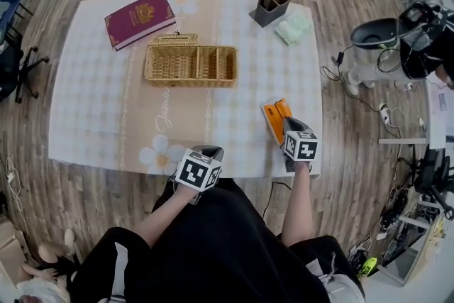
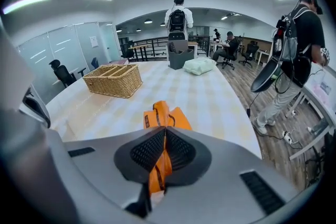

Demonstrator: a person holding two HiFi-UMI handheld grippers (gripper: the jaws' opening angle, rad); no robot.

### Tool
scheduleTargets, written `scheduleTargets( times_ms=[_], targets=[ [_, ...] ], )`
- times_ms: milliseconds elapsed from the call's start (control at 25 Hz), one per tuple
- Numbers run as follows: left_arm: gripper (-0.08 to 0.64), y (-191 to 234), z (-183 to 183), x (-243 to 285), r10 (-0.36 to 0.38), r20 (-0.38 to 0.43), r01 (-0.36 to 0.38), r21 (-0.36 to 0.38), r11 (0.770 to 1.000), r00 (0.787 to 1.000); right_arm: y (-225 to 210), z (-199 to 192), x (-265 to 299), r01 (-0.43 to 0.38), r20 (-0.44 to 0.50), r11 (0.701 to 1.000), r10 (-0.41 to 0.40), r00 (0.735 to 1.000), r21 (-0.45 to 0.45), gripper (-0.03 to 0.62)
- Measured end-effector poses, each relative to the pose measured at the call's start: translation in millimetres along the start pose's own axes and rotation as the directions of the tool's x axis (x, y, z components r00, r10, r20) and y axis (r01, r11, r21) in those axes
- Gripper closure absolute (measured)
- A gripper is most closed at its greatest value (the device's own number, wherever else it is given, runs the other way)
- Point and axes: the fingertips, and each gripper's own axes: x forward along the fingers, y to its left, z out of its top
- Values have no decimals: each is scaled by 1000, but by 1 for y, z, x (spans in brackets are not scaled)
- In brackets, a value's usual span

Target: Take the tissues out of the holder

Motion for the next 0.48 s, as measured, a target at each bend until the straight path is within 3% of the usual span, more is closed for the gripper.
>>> scheduleTargets(
  times_ms=[320,480],
  targets=[
    [560,6,3,0,-4,-13,4,5,1000,1000,-7,3,-3,-5,50,997,1,999,79,567],
    [560,5,4,1,-18,-26,19,19,1000,999,-8,7,-9,6,72,995,-14,997,100,490]
  ],
)
